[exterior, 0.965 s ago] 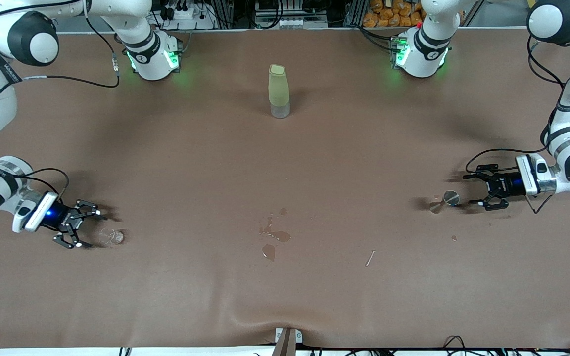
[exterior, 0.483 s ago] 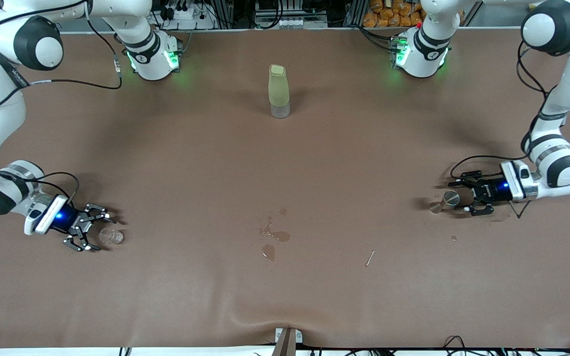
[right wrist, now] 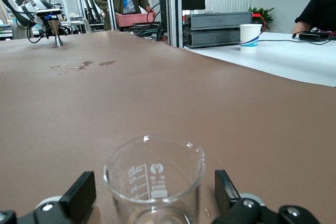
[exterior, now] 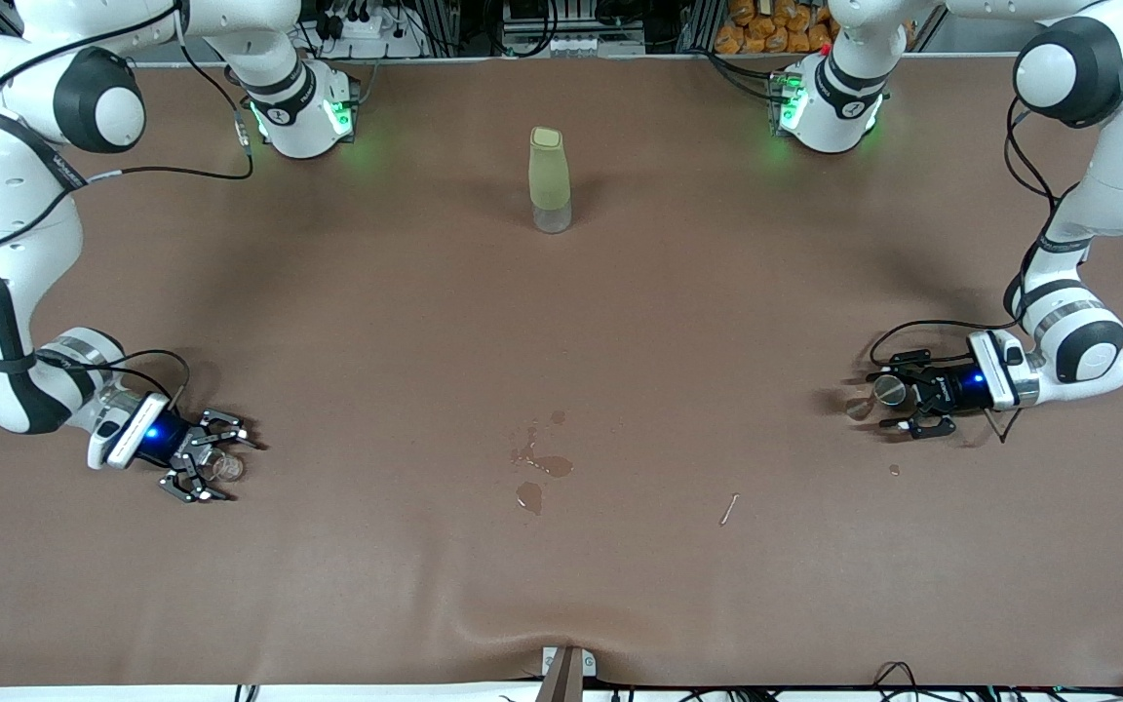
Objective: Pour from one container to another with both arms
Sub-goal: 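Close the right gripper on the beaker while the left gripper grasps the jigger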
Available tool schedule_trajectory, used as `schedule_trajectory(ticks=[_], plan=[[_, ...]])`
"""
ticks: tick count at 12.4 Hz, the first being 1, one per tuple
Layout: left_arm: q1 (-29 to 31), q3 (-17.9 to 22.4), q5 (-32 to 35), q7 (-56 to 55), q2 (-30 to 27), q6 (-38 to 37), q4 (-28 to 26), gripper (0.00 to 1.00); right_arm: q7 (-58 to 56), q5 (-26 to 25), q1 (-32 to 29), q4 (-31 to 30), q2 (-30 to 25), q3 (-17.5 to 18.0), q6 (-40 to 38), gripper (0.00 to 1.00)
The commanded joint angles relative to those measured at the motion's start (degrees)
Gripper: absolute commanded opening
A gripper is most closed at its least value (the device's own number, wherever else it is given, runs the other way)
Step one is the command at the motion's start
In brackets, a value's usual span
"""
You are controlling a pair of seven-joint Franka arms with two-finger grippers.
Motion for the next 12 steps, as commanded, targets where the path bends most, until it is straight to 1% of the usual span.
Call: schedule_trajectory(ticks=[1, 2, 5, 6, 8, 11, 12], plan=[[-0.6, -0.1, -1.7, -0.4, 0.4, -0.5, 0.6, 0.83, -0.8, 1.8, 0.1, 1.1, 1.2, -0.1, 0.1, 0.11], [-1.0, -0.1, -2.3, -0.3, 0.4, -0.5, 0.6, 0.83, -1.5, 1.8, 0.1, 1.1, 1.3, -0.1, 0.3, 0.0], [-1.0, -0.1, -2.7, -0.4, 0.4, -0.5, 0.6, 0.65, -2.6, 1.8, 0.1, 1.1, 1.4, -0.1, 0.5, 0.0], [-1.1, -0.1, -2.7, -0.3, 0.5, -0.5, 0.6, 0.62, -2.6, 1.8, 0.1, 1.2, 1.4, -0.1, 0.5, 0.0], [-1.0, -0.1, -2.5, -0.4, 0.5, -0.5, 0.6, 0.51, -2.5, 2.0, 0.1, 1.5, 1.3, -0.1, 0.4, 0.0], [-1.0, -0.1, -2.4, -1.1, 0.6, -0.5, 0.6, 0.07, -1.6, 2.0, 2.0, 2.7, 0.9, 0.0, 0.4, 0.0], [-1.0, -0.1, -2.5, -1.6, 0.7, -0.5, 0.6, 0.0, -0.7, 2.8, 3.1, 3.2, 0.5, 0.0, 0.4, 0.0]])
